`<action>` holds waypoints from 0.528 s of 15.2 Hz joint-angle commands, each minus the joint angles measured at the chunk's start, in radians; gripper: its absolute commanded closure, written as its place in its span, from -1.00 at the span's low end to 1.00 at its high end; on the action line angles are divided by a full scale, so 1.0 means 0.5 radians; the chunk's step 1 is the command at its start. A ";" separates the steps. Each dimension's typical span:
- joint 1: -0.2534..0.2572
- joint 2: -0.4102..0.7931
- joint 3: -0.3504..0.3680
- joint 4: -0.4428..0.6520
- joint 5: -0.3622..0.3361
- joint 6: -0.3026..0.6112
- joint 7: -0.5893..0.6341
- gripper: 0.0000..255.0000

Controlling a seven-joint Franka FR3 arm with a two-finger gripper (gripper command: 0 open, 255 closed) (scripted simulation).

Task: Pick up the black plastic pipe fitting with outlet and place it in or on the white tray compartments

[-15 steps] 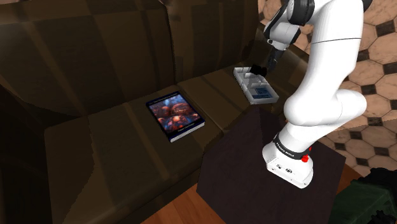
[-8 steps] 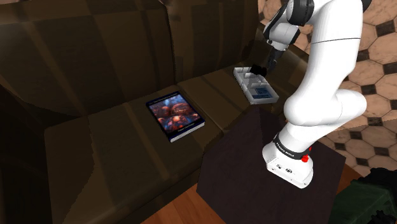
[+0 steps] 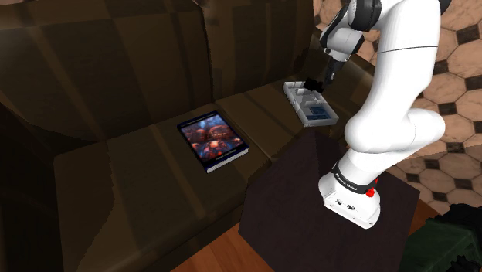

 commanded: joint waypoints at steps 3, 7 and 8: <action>0.000 0.000 0.000 0.000 0.000 0.000 0.000 -1.00; -0.088 0.281 0.088 0.522 0.005 -0.294 -0.007 -1.00; -0.112 0.359 0.111 0.668 0.005 -0.373 -0.004 -1.00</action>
